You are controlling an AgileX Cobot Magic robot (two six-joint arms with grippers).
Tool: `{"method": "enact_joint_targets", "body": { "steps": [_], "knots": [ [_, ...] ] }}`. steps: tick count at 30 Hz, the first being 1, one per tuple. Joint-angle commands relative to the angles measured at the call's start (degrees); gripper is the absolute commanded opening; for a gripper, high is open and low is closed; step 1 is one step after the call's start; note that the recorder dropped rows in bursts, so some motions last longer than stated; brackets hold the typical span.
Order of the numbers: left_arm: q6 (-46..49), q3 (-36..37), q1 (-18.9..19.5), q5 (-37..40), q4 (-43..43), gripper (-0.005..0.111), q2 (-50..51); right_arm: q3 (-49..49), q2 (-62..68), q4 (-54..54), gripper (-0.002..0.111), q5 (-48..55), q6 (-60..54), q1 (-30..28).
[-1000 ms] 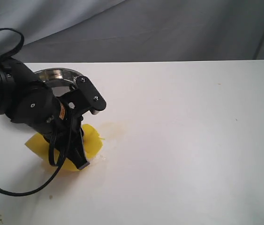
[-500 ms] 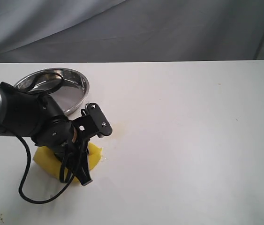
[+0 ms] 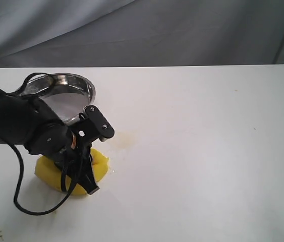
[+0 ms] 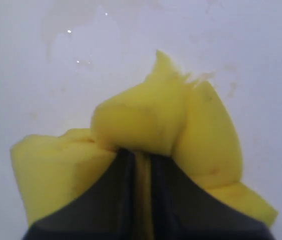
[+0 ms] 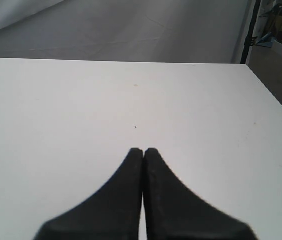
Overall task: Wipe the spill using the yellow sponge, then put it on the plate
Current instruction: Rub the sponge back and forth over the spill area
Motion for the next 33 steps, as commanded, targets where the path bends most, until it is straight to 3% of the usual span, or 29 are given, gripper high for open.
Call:
{"method": "enact_joint_targets", "body": {
  "steps": [1,7,15,21,25,33],
  "knots": [
    [-0.96,0.67,0.82,2.2,0.56,0.0,-8.29,0.15,-0.33,0.19,0.0,-0.14,-0.18,0.14],
    [-0.96,0.67,0.82,5.32,0.76,0.0,-15.45,0.15,-0.33,0.19,0.0,-0.14,-0.18,0.14],
    [-2.12,0.67,0.9,9.65,2.38,0.0,-15.58,0.15,-0.33,0.19,0.0,-0.14,-0.18,0.14],
    [-9.79,2.28,5.02,10.01,3.68,0.0,-15.31,0.15,-0.33,0.19,0.0,-0.14,-0.18,0.14],
    [-10.04,5.87,6.79,5.33,2.34,0.0,-14.62,0.15,-0.33,0.19,0.0,-0.14,-0.18,0.14],
    [-8.23,7.86,6.79,-1.7,0.49,0.0,-6.08,0.15,-0.33,0.19,0.0,-0.14,-0.18,0.14]
  ]
}}
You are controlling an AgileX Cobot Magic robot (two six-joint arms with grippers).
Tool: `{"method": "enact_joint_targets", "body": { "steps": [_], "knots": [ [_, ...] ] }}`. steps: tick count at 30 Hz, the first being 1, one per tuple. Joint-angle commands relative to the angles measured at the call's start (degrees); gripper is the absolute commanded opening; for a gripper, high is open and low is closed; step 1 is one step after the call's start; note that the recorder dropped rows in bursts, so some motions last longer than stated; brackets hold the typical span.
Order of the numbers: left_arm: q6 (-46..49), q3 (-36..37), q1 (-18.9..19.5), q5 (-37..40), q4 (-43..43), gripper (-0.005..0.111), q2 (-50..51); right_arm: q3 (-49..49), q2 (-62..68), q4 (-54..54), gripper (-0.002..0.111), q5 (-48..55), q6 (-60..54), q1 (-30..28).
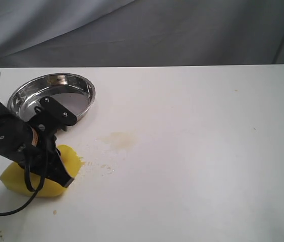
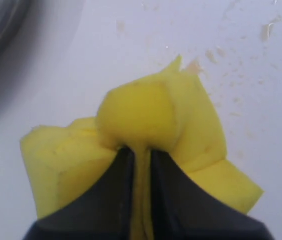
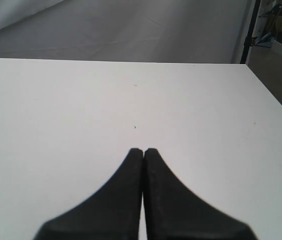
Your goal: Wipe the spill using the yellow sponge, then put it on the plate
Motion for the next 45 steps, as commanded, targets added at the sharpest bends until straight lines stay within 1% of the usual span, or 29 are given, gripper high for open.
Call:
{"method": "enact_joint_targets", "body": {
  "steps": [1,8,12,32,34,38,40,42,45],
  "knots": [
    [0.52,0.41,0.13,-4.01,-0.53,0.0,6.0,0.15,-0.33,0.19,0.0,-0.14,-0.18,0.14],
    [0.74,0.41,0.13,-6.68,1.37,0.0,13.53,0.15,-0.33,0.19,0.0,-0.14,-0.18,0.14],
    [0.74,-0.1,0.13,-6.42,2.9,0.0,16.31,0.15,-0.33,0.19,0.0,-0.14,-0.18,0.14],
    [0.74,-0.77,-0.23,-6.28,2.24,0.0,16.75,0.15,-0.33,0.19,0.0,-0.14,-0.18,0.14],
    [0.87,-1.02,-1.6,-6.28,2.08,0.0,16.21,0.15,-0.33,0.19,0.0,-0.14,-0.18,0.14],
    [4.44,-4.69,-5.99,0.02,0.68,0.0,15.95,0.15,-0.33,0.19,0.0,-0.14,-0.18,0.14],
    [9.32,-6.67,-7.8,0.81,-4.49,0.0,15.95,0.15,-0.33,0.19,0.0,-0.14,-0.18,0.14],
    [13.07,-7.71,-8.67,0.81,-8.28,0.0,15.95,0.15,-0.33,0.19,0.0,-0.14,-0.18,0.14],
    [14.75,-8.82,-9.51,0.21,-11.82,0.0,15.95,0.15,-0.33,0.19,0.0,-0.14,-0.18,0.14]
  ]
}}
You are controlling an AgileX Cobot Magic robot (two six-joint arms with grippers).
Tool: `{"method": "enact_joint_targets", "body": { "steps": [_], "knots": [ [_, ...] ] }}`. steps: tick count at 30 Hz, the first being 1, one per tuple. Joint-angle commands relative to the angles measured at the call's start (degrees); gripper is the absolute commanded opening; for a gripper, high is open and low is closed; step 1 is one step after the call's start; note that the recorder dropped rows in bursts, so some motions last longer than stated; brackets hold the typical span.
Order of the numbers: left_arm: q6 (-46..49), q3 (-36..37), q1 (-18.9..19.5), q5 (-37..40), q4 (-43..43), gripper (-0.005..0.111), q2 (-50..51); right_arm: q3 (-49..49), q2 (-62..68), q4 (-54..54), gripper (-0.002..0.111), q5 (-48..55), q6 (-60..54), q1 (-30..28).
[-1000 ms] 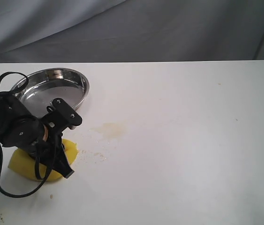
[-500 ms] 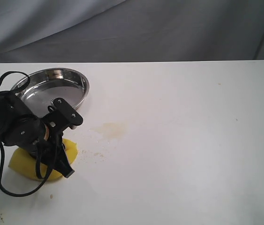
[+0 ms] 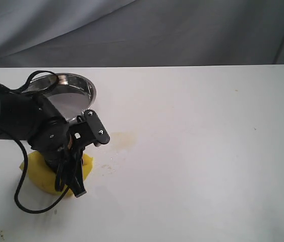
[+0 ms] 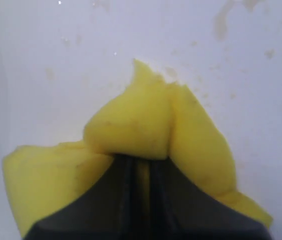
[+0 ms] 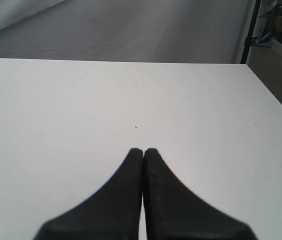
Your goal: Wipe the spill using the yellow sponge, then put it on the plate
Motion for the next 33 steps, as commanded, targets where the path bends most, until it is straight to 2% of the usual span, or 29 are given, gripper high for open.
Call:
{"method": "enact_joint_targets", "body": {
  "steps": [1,5,6,15,25,30,33],
  "knots": [
    [3.86,-0.56,-2.99,-6.2,-15.51,0.0,3.09,0.15,-0.33,0.19,0.0,-0.14,-0.18,0.14],
    [11.97,-2.09,-4.12,-10.09,-23.19,0.0,3.09,0.15,-0.33,0.19,0.0,-0.14,-0.18,0.14],
    [12.36,-2.09,-4.26,-13.69,-23.79,0.0,3.22,0.15,-0.33,0.19,0.0,-0.14,-0.18,0.14],
    [13.02,-2.76,-4.26,-30.59,-24.35,0.0,6.68,0.15,-0.33,0.19,0.0,-0.14,-0.18,0.14],
    [13.02,-14.68,-3.94,-31.58,-24.19,0.0,11.81,0.15,-0.33,0.19,0.0,-0.14,-0.18,0.14],
    [13.02,-19.71,-1.12,-29.23,-24.19,0.0,16.5,0.15,-0.33,0.19,0.0,-0.14,-0.18,0.14],
    [13.02,-20.67,1.91,-26.53,-24.33,0.0,17.55,0.15,-0.33,0.19,0.0,-0.14,-0.18,0.14]
  ]
}}
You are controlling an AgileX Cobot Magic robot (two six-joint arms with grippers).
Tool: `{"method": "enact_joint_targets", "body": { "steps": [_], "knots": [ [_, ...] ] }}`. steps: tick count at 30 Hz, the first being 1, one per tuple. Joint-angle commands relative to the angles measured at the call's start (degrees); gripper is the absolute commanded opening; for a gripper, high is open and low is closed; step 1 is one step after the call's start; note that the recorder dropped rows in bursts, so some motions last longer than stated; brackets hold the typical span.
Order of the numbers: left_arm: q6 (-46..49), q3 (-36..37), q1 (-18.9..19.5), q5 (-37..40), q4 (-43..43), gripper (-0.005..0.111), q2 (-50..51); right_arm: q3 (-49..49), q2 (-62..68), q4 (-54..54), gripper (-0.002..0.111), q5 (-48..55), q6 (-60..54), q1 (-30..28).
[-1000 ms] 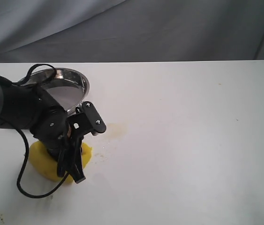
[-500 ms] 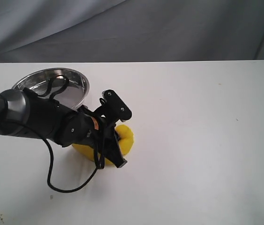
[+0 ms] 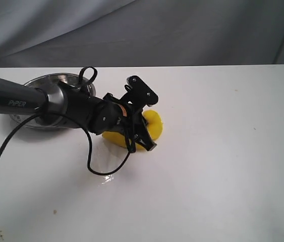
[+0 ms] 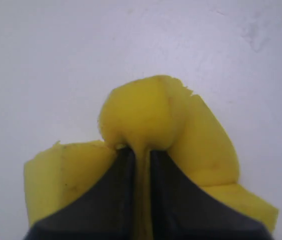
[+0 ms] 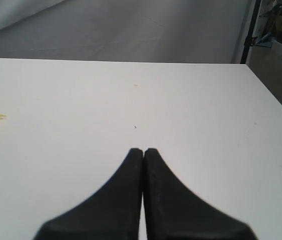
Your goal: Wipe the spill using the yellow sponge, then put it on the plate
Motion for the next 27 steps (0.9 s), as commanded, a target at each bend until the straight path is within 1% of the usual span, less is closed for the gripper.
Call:
{"method": "enact_joint_targets", "body": {
  "steps": [1,4,6,8,10,13,20,23,27],
  "knots": [
    [-0.08,-1.2,4.49,3.29,-0.52,0.0,2.33,0.15,-0.33,0.19,0.0,-0.14,-0.18,0.14],
    [-0.08,-1.2,6.98,10.39,-0.29,0.0,2.08,0.15,-0.33,0.19,0.0,-0.14,-0.18,0.14],
    [0.34,-0.96,7.88,14.9,0.91,0.0,2.08,0.15,-0.33,0.19,0.0,-0.14,-0.18,0.14],
    [0.72,-0.23,7.88,17.74,2.88,0.0,1.99,0.15,-0.33,0.19,0.0,-0.14,-0.18,0.14],
    [3.3,0.85,7.26,19.9,3.15,0.0,1.85,0.15,-0.33,0.19,0.0,-0.14,-0.18,0.14],
    [4.94,2.78,5.96,21.81,2.95,0.0,1.85,0.15,-0.33,0.19,0.0,-0.14,-0.18,0.14],
    [4.82,8.47,5.83,23.29,2.95,0.0,1.47,0.15,-0.33,0.19,0.0,-0.14,-0.18,0.14],
    [4.82,11.34,5.83,23.62,2.95,0.0,-0.66,0.15,-0.33,0.19,0.0,-0.14,-0.18,0.14],
    [4.82,13.94,5.83,26.47,2.95,0.0,-5.32,0.15,-0.33,0.19,0.0,-0.14,-0.18,0.14]
  ]
}}
